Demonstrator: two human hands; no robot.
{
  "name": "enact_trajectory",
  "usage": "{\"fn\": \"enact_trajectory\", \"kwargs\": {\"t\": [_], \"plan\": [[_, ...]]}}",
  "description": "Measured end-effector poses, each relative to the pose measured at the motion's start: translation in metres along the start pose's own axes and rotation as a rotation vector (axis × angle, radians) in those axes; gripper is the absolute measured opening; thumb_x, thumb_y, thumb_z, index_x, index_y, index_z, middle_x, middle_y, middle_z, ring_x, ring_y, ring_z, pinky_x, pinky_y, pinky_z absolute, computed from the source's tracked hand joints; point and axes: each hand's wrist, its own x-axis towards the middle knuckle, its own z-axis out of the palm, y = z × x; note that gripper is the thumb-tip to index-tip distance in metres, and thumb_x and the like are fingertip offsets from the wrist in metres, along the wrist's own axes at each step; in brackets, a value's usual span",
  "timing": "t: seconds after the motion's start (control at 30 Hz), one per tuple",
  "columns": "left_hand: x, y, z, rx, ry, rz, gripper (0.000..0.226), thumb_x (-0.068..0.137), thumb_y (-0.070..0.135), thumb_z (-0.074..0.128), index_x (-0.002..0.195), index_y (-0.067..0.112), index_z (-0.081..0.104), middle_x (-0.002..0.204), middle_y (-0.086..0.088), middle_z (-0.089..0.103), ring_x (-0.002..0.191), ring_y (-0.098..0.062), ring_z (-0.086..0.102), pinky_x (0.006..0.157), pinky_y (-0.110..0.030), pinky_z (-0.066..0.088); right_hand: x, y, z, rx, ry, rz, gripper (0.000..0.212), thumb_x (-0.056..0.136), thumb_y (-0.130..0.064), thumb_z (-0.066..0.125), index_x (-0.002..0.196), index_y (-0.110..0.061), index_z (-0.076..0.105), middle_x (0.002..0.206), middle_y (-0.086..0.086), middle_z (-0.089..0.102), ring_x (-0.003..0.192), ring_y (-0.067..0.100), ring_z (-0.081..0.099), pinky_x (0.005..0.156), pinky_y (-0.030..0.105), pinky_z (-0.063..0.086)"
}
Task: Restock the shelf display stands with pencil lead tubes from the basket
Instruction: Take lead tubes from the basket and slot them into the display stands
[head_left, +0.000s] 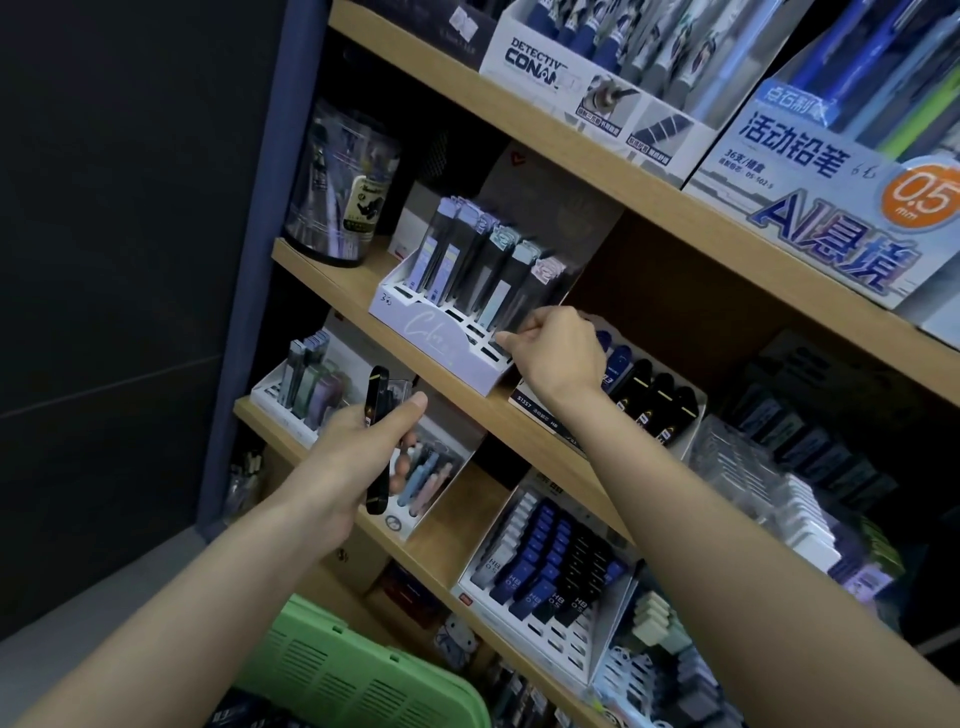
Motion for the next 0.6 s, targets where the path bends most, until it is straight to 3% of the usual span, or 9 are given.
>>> {"fn": "enact_trajectory", "kwargs": {"t": [0.13,0.23,0.3,0.33,0.43,0.5,0.6], "plan": [[-0.003,0.002,0.001,-0.011,0.008,-0.005,0.029,0.090,0.036,0.060,0.081,0.010,0.053,0.062,-0.003,0.047,0.051,-0.016,0.041,0.048,-0.024,0.035,-0.002,-0.006,-0.008,-0.003,-0.045,0.037,0.028,0.083,-0.039,0.070,0.077,-0.011,0.067,0.067,-0.004,0.060,0.070,0.015,0.056,0.060,0.027,0.035],[-0.007,0.004,0.002,-0.015,0.006,-0.002,0.027,0.090,0.035,0.060,0.083,0.010,0.053,0.063,-0.002,0.047,0.051,-0.014,0.041,0.045,-0.023,0.035,-0.004,-0.005,-0.009,0.118,-0.067,0.038,0.029,0.083,-0.031,0.072,0.076,-0.004,0.065,0.064,-0.002,0.058,0.069,0.017,0.058,0.065,0.032,0.047],[-0.009,0.006,0.002,-0.029,0.003,0.004,0.026,0.091,0.034,0.059,0.084,0.010,0.052,0.063,-0.001,0.047,0.050,-0.012,0.042,0.042,-0.020,0.036,-0.010,-0.003,-0.007,0.282,-0.053,0.040,0.021,0.084,-0.022,0.071,0.076,-0.005,0.060,0.063,-0.003,0.056,0.067,0.013,0.056,0.076,0.032,0.052],[-0.010,0.007,0.002,-0.042,0.000,0.007,0.026,0.091,0.034,0.059,0.085,0.010,0.052,0.063,0.000,0.047,0.048,-0.012,0.042,0.041,-0.019,0.036,-0.014,-0.003,-0.007,0.353,-0.026,0.048,0.015,0.085,-0.019,0.070,0.086,-0.008,0.061,0.071,-0.003,0.057,0.072,0.011,0.055,0.079,0.029,0.051],[-0.012,0.010,0.000,-0.085,-0.014,0.001,0.026,0.092,0.036,0.057,0.086,0.011,0.054,0.060,0.002,0.049,0.045,-0.010,0.044,0.048,-0.023,0.039,-0.032,-0.002,-0.010,0.473,0.065,0.042,0.029,0.090,-0.014,0.063,0.116,-0.007,0.053,0.102,-0.001,0.055,0.084,0.006,0.054,0.076,0.016,0.046],[-0.012,0.011,0.001,-0.139,-0.022,-0.016,0.027,0.092,0.038,0.056,0.087,0.012,0.058,0.058,0.003,0.054,0.045,-0.010,0.048,0.059,-0.028,0.042,-0.047,-0.004,-0.013,0.518,-0.040,-0.019,0.020,0.092,-0.014,0.058,0.112,-0.011,0.053,0.099,-0.002,0.057,0.085,0.009,0.058,0.072,0.014,0.048],[-0.014,0.014,0.008,-0.232,-0.009,-0.037,0.023,0.094,0.032,0.055,0.090,0.011,0.063,0.064,-0.001,0.061,0.048,-0.011,0.057,0.059,-0.027,0.049,-0.069,-0.013,-0.017,0.579,-0.418,-0.043,0.020,0.094,-0.019,0.057,0.112,-0.011,0.054,0.089,-0.001,0.058,0.076,0.012,0.060,0.069,0.021,0.053]]}}
